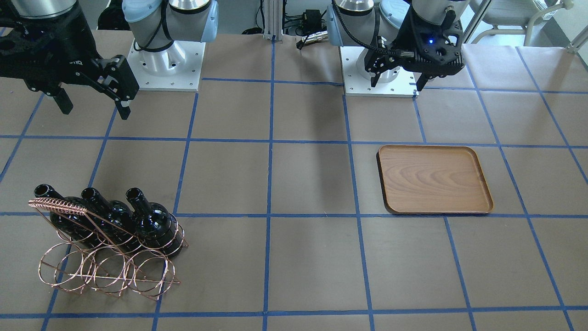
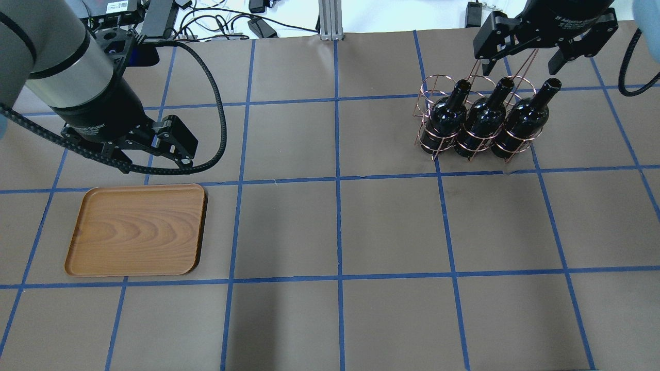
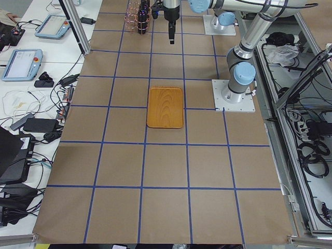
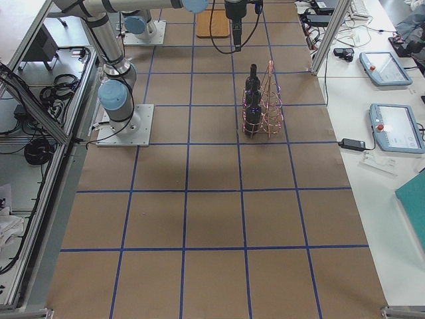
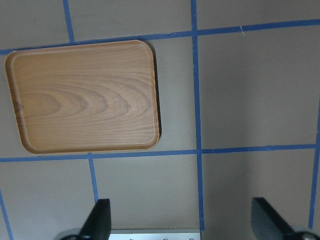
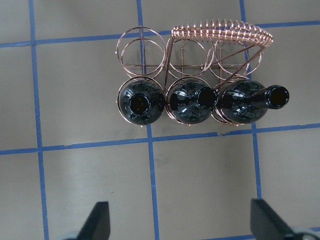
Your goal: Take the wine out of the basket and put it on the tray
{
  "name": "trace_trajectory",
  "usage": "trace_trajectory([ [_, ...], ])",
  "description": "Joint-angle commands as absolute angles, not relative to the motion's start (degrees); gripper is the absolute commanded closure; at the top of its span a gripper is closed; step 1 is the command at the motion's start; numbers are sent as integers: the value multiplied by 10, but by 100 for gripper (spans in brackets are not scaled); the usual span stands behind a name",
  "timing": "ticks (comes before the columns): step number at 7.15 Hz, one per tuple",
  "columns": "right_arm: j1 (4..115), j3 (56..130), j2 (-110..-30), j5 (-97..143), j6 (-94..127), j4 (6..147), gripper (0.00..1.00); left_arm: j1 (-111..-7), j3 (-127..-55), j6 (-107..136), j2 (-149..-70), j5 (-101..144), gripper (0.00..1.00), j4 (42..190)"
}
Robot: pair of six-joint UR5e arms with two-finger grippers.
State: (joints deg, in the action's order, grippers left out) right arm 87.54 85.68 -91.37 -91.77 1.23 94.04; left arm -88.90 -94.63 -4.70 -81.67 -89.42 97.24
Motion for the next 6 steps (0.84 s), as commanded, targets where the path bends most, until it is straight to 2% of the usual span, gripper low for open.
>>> trace_trajectory([
  [1, 875, 857, -914, -918, 14, 935, 0, -889, -946, -47, -815, -905, 0, 971],
  [6, 875, 854, -920, -918, 15, 934, 0, -888, -947, -47, -814, -921, 0, 976],
])
